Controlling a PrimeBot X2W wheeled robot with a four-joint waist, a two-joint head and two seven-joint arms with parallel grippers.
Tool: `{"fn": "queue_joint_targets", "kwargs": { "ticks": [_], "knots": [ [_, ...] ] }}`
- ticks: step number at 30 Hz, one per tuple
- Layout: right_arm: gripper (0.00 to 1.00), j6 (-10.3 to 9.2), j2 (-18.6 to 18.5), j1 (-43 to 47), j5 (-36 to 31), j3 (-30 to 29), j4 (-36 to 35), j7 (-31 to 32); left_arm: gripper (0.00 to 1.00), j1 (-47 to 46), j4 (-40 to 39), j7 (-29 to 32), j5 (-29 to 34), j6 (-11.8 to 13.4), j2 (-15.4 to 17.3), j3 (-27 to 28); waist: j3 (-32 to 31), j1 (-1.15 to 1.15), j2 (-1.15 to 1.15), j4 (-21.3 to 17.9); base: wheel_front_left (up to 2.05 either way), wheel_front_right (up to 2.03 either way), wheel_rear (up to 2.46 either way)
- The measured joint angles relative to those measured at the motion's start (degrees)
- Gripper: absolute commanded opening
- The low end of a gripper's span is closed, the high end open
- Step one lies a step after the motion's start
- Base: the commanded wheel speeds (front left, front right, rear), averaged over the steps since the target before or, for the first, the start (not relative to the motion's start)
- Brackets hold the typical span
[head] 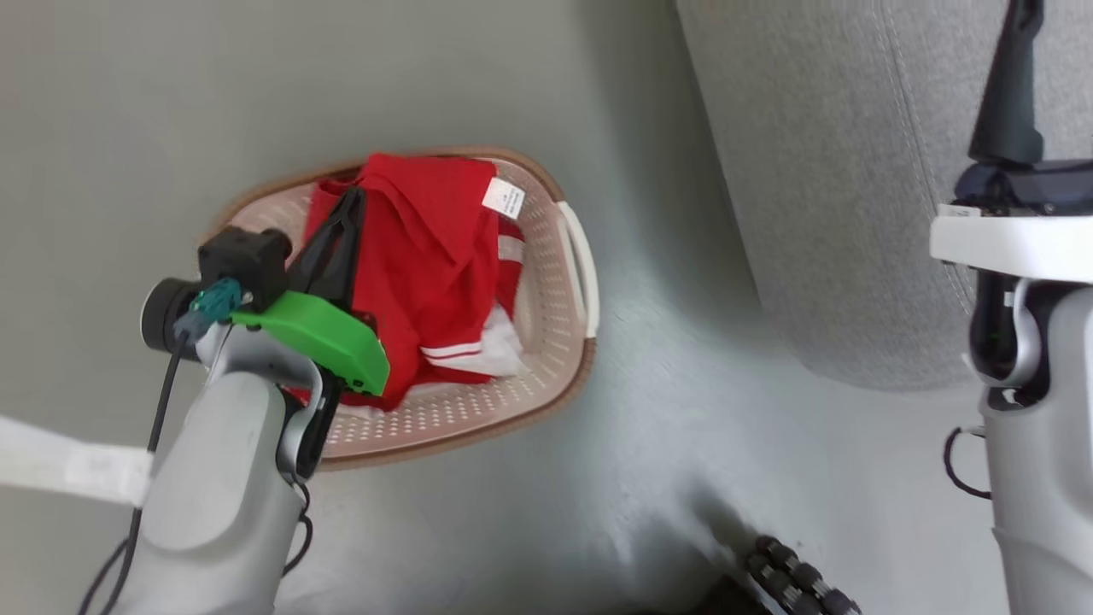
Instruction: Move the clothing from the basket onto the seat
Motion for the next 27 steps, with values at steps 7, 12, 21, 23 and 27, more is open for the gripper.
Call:
{"fn": "queue_joint_targets", "kwargs": {
  "ticks": [7, 12, 21, 23, 27],
  "knots": [
    [1.00, 0.33, -2.2, 3.0, -1.0, -2.8, 0.3, 0.0, 0.00, 3.7, -2.0, -5.2, -3.3, 0.1, -1.3, 1.8, -5.0, 0.00, 0.00, 4.2, 0.00, 0.00, 0.00],
    [1.00, 0.62, -2.7, 5.7, -1.3, -4.2, 0.7, 0.0, 0.00, 5.6, -3.8, -5.2, -3.9, 0.1, -1.5, 1.9, -8.9, 0.00, 0.00, 7.2, 0.00, 0.00, 0.00],
    [1.00, 2.40, -3.6, 10.4, -1.4, -4.6, 2.3, 0.0, 0.00, 8.5, -7.1, -5.6, -5.9, 0.1, -1.7, 2.1, -16.5, 0.00, 0.00, 11.7, 0.00, 0.00, 0.00],
    [1.00, 2.92, -3.7, 11.4, -1.7, -4.4, 2.8, 0.0, 0.00, 9.4, -7.4, -5.6, -5.9, 0.1, -1.6, 2.3, -18.2, 0.00, 0.00, 12.5, 0.00, 0.00, 0.00],
    [1.00, 4.07, -4.0, 13.2, -1.9, -3.6, 4.0, 0.0, 0.00, 11.2, -7.7, -5.6, -6.0, 0.1, -1.1, 3.0, -21.7, 0.00, 0.00, 13.9, 0.00, 0.00, 0.00]
  ]
}}
